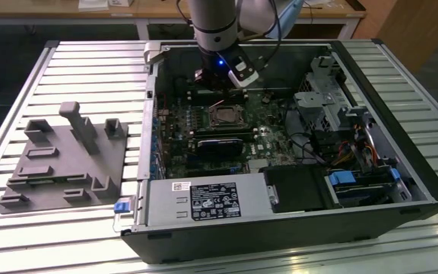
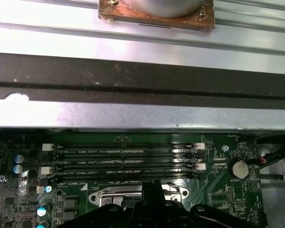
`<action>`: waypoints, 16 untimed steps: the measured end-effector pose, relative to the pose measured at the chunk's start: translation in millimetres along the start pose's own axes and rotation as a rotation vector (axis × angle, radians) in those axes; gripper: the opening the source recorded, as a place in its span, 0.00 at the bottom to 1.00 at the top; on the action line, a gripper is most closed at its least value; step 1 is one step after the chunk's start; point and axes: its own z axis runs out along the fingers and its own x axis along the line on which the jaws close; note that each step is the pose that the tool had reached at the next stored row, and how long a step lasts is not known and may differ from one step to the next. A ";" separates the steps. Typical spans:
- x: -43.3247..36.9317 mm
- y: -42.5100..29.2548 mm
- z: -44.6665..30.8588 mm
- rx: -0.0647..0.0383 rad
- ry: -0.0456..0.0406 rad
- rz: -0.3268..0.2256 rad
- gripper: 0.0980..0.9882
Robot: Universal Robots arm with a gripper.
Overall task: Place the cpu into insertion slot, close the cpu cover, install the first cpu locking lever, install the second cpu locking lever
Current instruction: 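Install the first cpu locking lever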
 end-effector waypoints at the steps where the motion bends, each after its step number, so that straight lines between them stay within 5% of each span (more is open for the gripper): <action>1: 0.1 0.6 0.8 0.000 0.0000 0.000 0.01; 16: -1.7 5.0 7.9 0.015 0.0001 -0.003 0.01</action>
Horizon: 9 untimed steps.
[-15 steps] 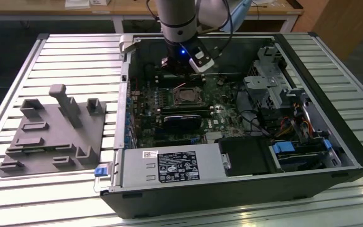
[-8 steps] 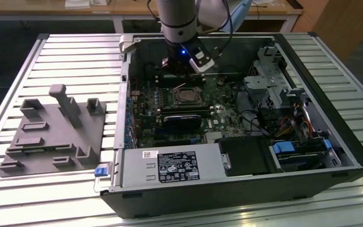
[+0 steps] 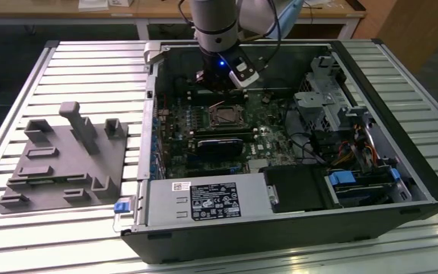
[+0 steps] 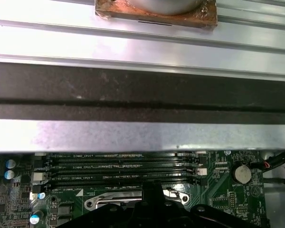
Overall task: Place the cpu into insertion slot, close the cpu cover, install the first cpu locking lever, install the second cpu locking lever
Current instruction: 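Install the first cpu locking lever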
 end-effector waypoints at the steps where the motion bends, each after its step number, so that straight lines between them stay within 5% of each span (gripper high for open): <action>1: 0.0 0.0 0.0 0.000 0.0000 0.000 0.01; 9: 0.5 -0.4 2.6 0.006 -0.0098 0.030 0.01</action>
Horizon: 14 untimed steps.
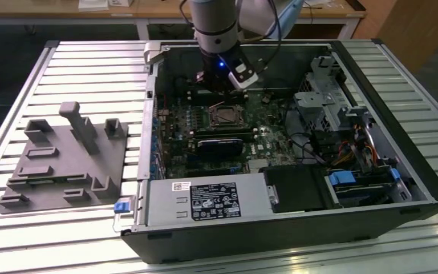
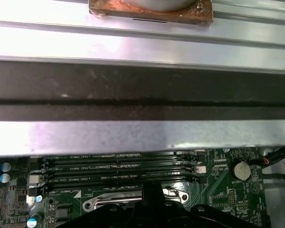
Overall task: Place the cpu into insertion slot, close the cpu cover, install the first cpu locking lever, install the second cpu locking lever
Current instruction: 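Install the first cpu locking lever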
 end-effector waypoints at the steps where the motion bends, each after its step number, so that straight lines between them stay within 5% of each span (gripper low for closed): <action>1: 0.1 -0.1 0.5 0.002 -0.0022 0.009 0.01; 14: 2.9 3.2 3.5 0.024 -0.0259 0.117 0.01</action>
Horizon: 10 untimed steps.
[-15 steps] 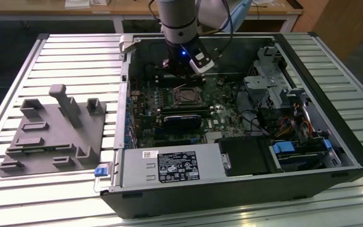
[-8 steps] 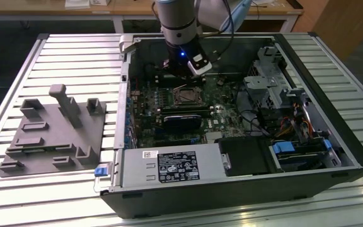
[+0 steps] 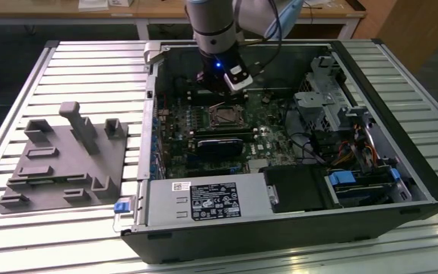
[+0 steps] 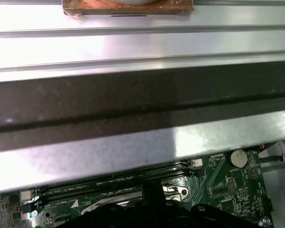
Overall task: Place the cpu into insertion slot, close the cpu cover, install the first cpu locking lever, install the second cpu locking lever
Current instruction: 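Install the first cpu locking lever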
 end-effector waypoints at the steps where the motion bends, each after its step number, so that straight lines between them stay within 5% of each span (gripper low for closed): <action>1: 0.5 0.4 0.1 0.001 -0.0013 0.005 0.01; 10: 5.2 1.7 1.2 0.014 -0.0162 0.071 0.01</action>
